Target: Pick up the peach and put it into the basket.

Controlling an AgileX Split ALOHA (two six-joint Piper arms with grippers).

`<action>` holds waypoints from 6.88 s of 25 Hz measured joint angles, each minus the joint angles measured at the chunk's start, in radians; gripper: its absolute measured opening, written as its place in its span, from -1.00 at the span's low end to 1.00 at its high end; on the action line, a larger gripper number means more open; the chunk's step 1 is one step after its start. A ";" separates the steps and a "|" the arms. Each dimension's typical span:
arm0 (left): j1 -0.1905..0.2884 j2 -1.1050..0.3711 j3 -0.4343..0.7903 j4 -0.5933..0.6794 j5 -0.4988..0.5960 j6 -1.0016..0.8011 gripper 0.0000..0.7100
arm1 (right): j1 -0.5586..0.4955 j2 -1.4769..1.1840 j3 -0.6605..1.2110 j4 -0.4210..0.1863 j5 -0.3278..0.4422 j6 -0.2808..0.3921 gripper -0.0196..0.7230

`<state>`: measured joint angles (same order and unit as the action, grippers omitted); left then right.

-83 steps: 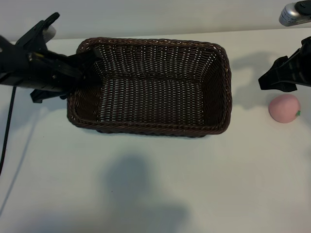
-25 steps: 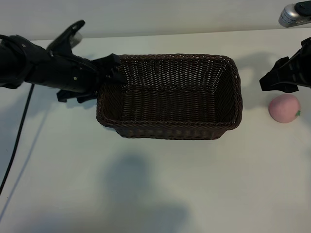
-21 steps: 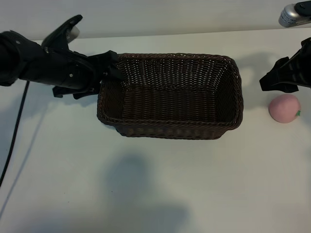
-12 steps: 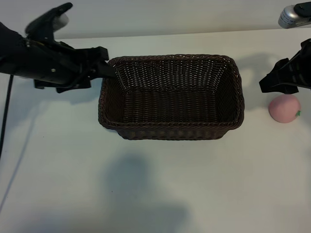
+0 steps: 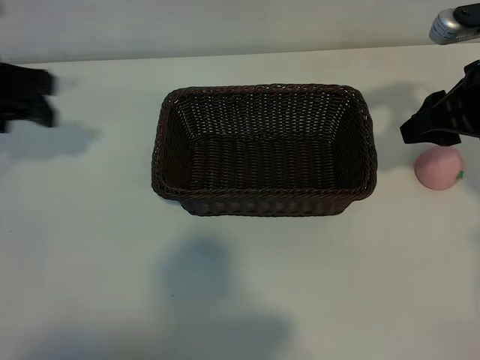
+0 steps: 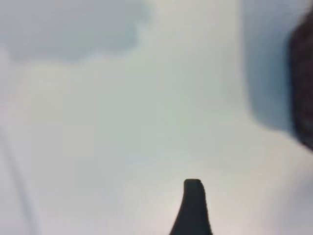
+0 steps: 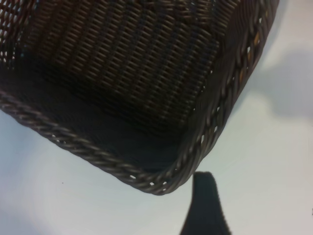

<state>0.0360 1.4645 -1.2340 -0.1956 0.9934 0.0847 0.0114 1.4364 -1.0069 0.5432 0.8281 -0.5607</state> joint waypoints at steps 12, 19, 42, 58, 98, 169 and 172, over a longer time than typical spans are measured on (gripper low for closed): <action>0.239 -0.254 -0.013 -0.042 0.133 0.127 0.68 | 0.000 0.000 0.000 0.000 0.001 0.001 0.42; 0.230 -0.658 0.004 -0.105 0.157 0.168 0.68 | 0.000 0.000 0.000 0.000 0.003 0.001 0.42; 0.081 -1.375 0.674 0.070 0.175 0.032 0.68 | 0.000 0.000 0.000 0.023 0.015 -0.002 0.42; 0.064 -1.377 0.734 0.116 0.100 0.016 0.67 | 0.000 0.000 0.000 0.024 0.013 -0.002 0.42; -0.148 -1.473 0.734 0.117 0.101 0.016 0.67 | 0.000 0.447 -0.006 -0.438 -0.347 0.434 -0.51; -0.148 -1.473 0.734 0.117 0.101 0.016 0.67 | 0.340 0.531 -0.654 -0.186 0.163 0.348 0.92; -0.148 -1.473 0.734 0.117 0.101 0.016 0.67 | 0.296 0.501 -0.687 -0.213 0.190 0.361 0.89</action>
<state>-0.1118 -0.0086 -0.5005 -0.0789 1.0939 0.1007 0.3077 1.9378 -1.6939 0.3306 1.0180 -0.2001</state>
